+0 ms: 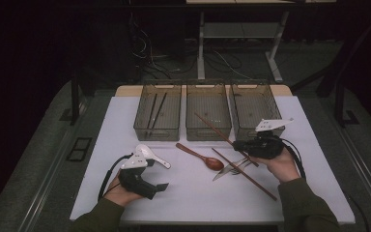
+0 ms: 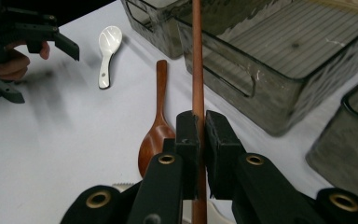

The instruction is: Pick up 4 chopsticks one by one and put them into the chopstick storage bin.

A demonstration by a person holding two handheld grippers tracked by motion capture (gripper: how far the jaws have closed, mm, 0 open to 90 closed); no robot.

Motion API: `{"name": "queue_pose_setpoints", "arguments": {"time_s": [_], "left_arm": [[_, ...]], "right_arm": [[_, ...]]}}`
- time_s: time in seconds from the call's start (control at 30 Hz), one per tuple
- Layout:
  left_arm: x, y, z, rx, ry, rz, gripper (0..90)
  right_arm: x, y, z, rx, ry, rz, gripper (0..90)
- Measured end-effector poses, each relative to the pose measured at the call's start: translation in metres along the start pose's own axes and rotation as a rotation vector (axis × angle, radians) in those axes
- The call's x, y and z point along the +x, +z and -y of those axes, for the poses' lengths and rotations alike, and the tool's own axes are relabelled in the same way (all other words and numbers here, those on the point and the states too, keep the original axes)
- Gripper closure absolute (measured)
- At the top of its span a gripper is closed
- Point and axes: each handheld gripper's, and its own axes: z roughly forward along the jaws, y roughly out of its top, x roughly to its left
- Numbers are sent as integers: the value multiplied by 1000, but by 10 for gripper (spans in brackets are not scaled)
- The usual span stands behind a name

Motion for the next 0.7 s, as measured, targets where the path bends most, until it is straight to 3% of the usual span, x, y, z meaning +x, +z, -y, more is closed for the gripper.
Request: {"name": "queue_pose_setpoints", "arguments": {"time_s": [0.7], "left_arm": [[-1, 1, 0, -9, -5, -1, 0]], "right_arm": [[-4, 35, -48, -68, 4, 4, 840]]}}
